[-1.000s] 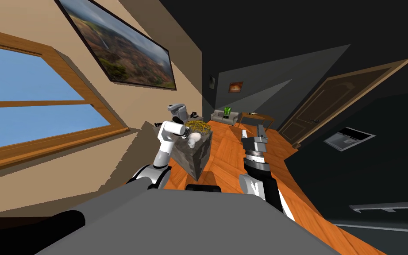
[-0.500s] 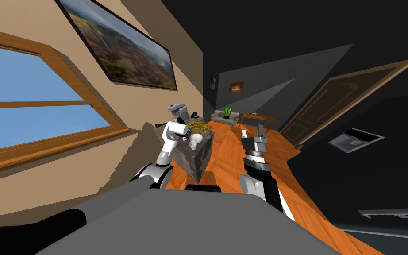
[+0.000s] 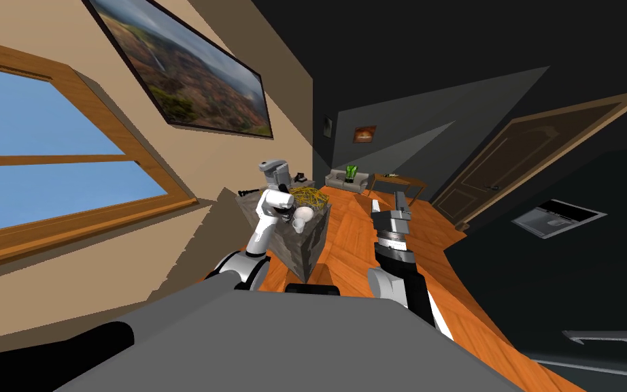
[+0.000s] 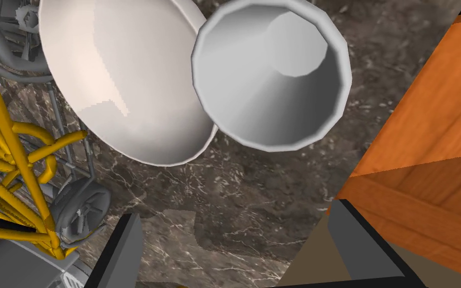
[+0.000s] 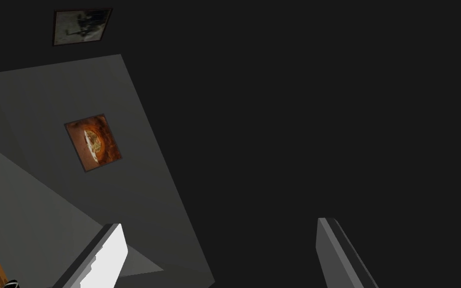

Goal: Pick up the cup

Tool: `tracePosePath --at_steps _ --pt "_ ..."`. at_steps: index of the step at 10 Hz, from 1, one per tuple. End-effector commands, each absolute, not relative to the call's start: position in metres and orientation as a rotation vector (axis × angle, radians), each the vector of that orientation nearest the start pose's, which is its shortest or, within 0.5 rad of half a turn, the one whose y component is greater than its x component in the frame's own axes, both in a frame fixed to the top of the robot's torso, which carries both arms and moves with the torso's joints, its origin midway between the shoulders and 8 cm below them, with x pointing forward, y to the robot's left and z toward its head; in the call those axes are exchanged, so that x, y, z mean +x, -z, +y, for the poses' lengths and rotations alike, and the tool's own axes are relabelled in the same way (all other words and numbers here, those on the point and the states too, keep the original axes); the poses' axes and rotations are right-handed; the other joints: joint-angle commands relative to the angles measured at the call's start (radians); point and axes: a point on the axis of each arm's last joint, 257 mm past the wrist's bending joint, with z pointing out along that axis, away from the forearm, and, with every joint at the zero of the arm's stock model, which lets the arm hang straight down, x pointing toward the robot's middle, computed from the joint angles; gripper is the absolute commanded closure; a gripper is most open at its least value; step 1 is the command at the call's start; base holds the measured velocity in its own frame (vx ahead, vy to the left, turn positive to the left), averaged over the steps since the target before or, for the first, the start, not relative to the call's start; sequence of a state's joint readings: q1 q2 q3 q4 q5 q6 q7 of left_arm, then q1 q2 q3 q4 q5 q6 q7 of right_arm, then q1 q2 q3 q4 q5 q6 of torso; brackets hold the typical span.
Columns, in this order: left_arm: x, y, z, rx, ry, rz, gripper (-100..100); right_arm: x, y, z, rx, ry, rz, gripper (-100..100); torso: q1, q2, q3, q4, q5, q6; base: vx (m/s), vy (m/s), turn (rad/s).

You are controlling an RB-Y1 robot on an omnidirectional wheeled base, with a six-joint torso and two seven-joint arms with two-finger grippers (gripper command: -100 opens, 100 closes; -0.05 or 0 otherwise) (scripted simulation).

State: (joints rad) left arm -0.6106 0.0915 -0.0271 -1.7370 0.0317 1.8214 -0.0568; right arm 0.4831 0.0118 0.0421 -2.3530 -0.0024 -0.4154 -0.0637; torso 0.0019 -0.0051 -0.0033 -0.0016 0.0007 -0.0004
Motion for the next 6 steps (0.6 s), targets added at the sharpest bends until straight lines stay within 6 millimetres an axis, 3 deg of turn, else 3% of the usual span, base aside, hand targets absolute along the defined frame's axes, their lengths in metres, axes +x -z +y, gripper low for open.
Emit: tracePosePath --at_steps 1,4,6 --pt "0.491 0.225 0.161 -1.657 0.341 2.218 -100 0.346 -0.046 -0.265 0.694 -1.413 0.581 0 0.000 0.000 0.000 0.000 0.000 0.000 0.047 0.034 0.006" --pt "0.458 0.250 0.134 -1.712 0.265 2.344 -100 0.346 -0.046 -0.265 0.694 -1.413 0.581 0 -0.001 0.000 0.000 0.000 0.000 0.000 0.039 0.024 0.003" --pt "0.445 0.257 0.126 -1.733 0.229 2.389 -100 0.346 -0.046 -0.265 0.694 -1.413 0.581 0 -0.001 0.002 0.001 0.000 0.000 0.000 0.011 0.010 0.001"
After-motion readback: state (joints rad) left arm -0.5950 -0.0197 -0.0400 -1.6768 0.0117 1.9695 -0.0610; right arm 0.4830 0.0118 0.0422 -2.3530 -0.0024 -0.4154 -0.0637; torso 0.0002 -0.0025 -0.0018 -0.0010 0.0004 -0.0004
